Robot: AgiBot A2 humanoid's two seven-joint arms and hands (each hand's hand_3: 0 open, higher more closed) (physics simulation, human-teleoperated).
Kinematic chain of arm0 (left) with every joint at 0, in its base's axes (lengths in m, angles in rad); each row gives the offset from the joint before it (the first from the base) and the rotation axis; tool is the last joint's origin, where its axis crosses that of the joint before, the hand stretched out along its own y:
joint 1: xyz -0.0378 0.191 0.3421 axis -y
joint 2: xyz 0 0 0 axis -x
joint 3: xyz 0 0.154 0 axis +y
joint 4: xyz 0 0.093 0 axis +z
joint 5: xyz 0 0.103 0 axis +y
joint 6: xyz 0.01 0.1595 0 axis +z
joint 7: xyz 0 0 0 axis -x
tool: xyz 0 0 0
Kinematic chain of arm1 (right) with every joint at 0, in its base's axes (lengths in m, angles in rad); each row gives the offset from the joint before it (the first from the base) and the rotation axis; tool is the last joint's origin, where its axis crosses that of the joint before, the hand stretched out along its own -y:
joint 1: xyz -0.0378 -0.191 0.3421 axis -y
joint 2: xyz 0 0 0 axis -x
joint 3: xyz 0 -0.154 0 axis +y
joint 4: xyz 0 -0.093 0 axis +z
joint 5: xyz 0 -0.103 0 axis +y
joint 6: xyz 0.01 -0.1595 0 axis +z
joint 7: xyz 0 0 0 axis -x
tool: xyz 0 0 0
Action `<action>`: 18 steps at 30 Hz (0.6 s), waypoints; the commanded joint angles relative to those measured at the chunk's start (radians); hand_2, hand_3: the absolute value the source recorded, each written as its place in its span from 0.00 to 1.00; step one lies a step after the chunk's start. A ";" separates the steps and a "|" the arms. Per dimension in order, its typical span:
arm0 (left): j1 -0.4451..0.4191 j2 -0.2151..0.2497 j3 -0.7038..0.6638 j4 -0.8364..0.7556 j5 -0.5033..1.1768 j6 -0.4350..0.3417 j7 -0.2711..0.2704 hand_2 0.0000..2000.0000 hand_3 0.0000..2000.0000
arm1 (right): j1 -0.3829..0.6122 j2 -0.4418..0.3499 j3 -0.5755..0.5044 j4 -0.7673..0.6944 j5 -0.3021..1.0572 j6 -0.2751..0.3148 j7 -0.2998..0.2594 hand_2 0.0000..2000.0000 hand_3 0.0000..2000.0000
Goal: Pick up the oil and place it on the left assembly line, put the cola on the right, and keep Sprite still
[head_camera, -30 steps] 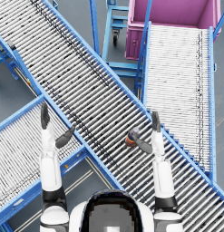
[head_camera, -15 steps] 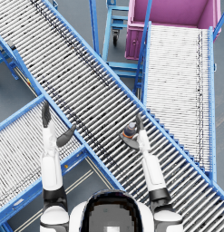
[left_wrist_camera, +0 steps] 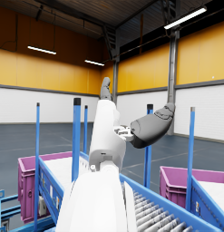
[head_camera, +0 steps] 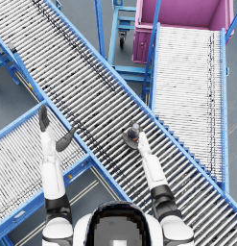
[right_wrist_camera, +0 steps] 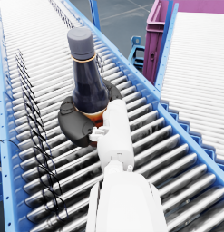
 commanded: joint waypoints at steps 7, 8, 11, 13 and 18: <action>0.003 0.004 -0.007 -0.059 0.000 0.000 0.000 0.00 0.00 | -0.085 0.018 -0.085 0.422 0.000 -0.081 -0.009 1.00 1.00; 0.003 0.004 -0.002 -0.071 0.000 0.000 0.000 0.00 0.00 | -0.087 0.016 -0.107 0.499 0.000 -0.061 -0.009 1.00 1.00; -0.004 0.007 -0.003 -0.104 0.000 0.000 0.000 0.00 0.00 | -0.046 0.001 -0.201 0.662 -0.001 0.065 -0.009 1.00 1.00; -0.010 0.009 0.000 -0.120 0.000 0.000 0.000 0.00 0.00 | -0.016 -0.003 -0.263 0.693 -0.001 0.088 -0.008 1.00 1.00; 0.002 0.010 0.042 -0.136 0.000 0.000 0.000 0.00 0.00 | 0.100 0.013 -0.407 0.682 -0.002 0.102 -0.005 1.00 1.00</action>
